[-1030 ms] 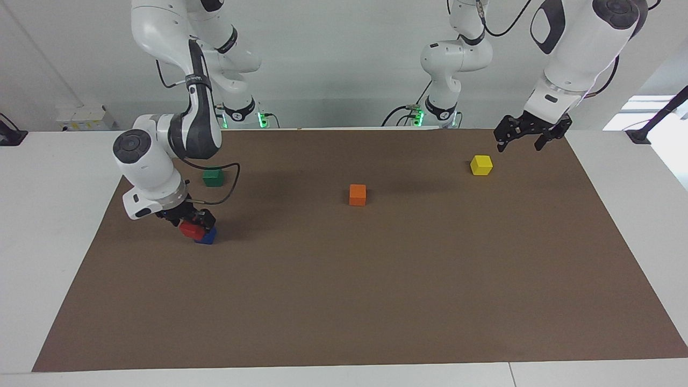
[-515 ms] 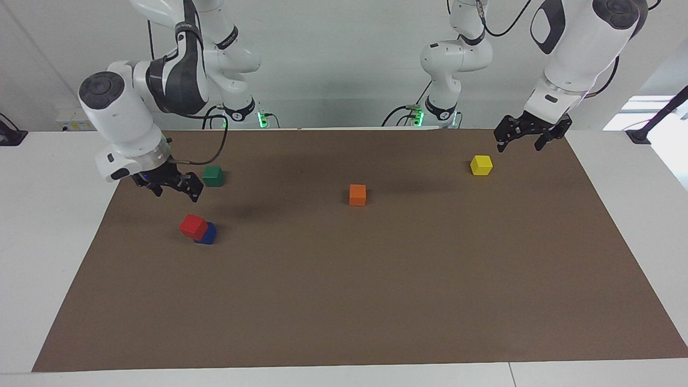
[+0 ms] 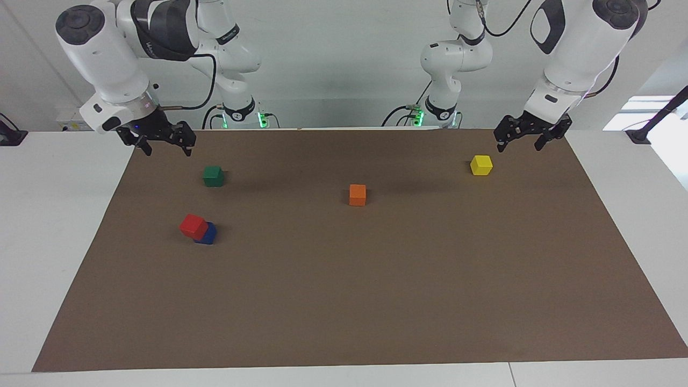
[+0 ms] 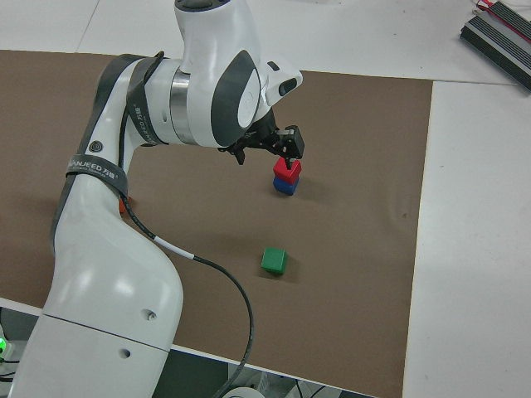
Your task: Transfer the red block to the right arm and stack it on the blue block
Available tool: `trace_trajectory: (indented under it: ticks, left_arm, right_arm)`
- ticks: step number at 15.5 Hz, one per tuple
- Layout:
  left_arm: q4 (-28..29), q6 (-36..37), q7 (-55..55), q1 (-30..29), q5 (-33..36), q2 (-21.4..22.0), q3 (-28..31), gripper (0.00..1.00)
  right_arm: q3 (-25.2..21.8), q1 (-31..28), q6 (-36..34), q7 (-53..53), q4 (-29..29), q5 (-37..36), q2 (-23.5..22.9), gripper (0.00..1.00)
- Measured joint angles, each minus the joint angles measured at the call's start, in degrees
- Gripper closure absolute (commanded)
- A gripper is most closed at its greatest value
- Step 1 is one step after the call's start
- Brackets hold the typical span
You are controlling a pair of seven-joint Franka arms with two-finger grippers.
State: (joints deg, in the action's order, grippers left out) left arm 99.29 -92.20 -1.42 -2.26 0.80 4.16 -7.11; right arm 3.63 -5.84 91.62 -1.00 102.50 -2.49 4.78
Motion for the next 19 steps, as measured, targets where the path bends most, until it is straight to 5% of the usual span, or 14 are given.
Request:
trace_trajectory:
  ticks: [7, 19]
  left_arm:
    - [0.0, 0.0, 0.0, 0.0, 0.0, 0.0, 0.0, 0.0]
    - [0.0, 0.0, 0.0, 0.0, 0.0, 0.0, 0.0, 0.0]
  right_arm:
    - [-0.05, -0.14, -0.17, 0.0, -6.48, 0.07, -3.4, 0.0]
    - [-0.05, -0.35, -0.62, 0.0, -7.1, 0.12, -3.89, 0.0]
